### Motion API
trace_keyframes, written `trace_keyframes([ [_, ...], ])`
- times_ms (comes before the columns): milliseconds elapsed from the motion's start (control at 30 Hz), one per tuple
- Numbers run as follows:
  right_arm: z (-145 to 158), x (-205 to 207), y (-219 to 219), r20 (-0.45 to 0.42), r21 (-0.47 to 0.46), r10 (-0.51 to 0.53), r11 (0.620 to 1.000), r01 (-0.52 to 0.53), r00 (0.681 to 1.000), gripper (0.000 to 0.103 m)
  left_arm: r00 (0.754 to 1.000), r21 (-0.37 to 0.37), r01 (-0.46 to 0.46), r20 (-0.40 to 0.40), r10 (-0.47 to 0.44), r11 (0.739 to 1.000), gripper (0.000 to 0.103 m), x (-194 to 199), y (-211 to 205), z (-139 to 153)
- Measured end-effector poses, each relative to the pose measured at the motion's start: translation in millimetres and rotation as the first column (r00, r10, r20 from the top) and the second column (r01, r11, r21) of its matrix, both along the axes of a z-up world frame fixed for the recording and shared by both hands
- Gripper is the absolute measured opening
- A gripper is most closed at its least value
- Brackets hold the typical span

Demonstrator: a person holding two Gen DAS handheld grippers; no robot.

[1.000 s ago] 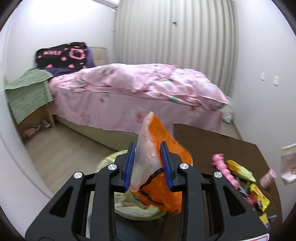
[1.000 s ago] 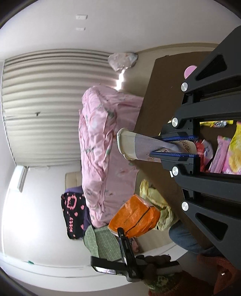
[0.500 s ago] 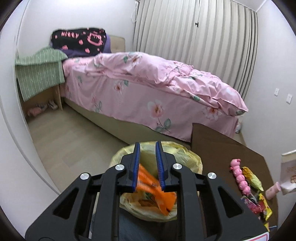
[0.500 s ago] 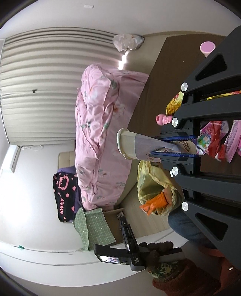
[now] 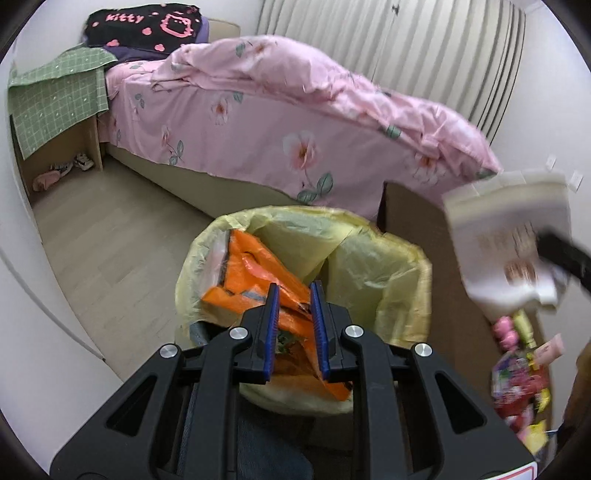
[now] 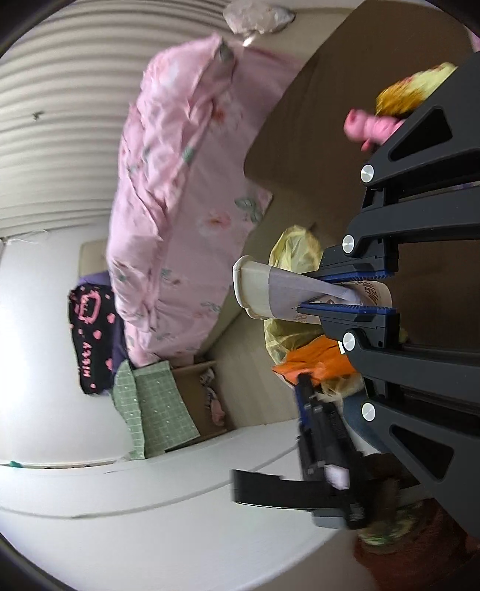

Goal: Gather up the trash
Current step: 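Drop the orange bag and paper cup into the yellow bin with both grippers, then move both grippers back over the remaining wrappers on the table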

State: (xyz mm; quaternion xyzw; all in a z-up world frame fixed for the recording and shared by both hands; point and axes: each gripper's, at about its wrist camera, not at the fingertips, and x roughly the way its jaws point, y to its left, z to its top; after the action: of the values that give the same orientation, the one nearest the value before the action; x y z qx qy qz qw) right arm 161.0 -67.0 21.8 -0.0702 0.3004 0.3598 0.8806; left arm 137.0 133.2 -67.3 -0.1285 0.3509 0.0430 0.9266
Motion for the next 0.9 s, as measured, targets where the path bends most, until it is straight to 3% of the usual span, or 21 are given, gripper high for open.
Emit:
trace_keyframes([
  [167, -21.6, 47.8, 31.9, -0.052, -0.038, 0.018, 0.999, -0.020, 0.998, 0.011, 0.997, -0.023, -0.017, -0.078, 0.015, 1.000, 0.017, 31.1, 5.4, -31.3],
  [267, -38.0, 66.0, 41.0, -0.121, -0.041, 0.037, 0.998, -0.042, 0.992, 0.013, 0.997, -0.092, -0.031, -0.080, 0.024, 0.995, 0.017, 34.8, 12.0, -35.9],
  [300, -43.4, 68.8, 41.3, -0.139, -0.035, 0.041, 0.998, -0.046, 0.989, 0.017, 0.997, -0.121, -0.036, -0.070, 0.027, 0.992, 0.017, 32.2, 15.2, -33.4],
  [367, -48.6, 68.5, 38.4, -0.146, -0.015, 0.058, 0.998, -0.061, 0.988, 0.047, 0.998, -0.161, -0.049, -0.036, 0.044, 0.986, 0.019, 24.7, 21.7, -24.0],
  [467, -48.5, 68.7, 28.4, -0.144, -0.008, 0.033, 0.999, -0.034, 0.989, 0.047, 0.997, -0.153, -0.074, 0.021, 0.078, 0.985, 0.031, 12.3, 26.4, -3.2],
  [600, -31.3, 62.4, 0.1, -0.146, 0.015, -0.027, 0.999, 0.030, 0.989, 0.047, 0.995, -0.146, -0.074, 0.059, 0.083, 0.987, 0.038, 2.4, 23.7, 17.8],
  [733, -3.7, 48.3, -41.7, -0.114, 0.053, -0.095, 0.993, 0.101, 0.989, 0.047, 0.996, -0.140, -0.018, 0.083, 0.030, 0.990, 0.052, -4.0, 5.9, 29.9],
  [867, 18.7, 20.2, -94.2, -0.048, 0.056, -0.182, 0.981, 0.184, 0.982, 0.047, 0.992, -0.130, 0.094, 0.096, -0.081, 0.987, 0.054, -9.5, -31.5, 38.5],
  [900, 22.0, 11.5, -107.9, -0.028, 0.054, -0.204, 0.977, 0.205, 0.979, 0.047, 0.988, -0.131, 0.126, 0.100, -0.114, 0.983, 0.060, -12.0, -40.5, 39.5],
])
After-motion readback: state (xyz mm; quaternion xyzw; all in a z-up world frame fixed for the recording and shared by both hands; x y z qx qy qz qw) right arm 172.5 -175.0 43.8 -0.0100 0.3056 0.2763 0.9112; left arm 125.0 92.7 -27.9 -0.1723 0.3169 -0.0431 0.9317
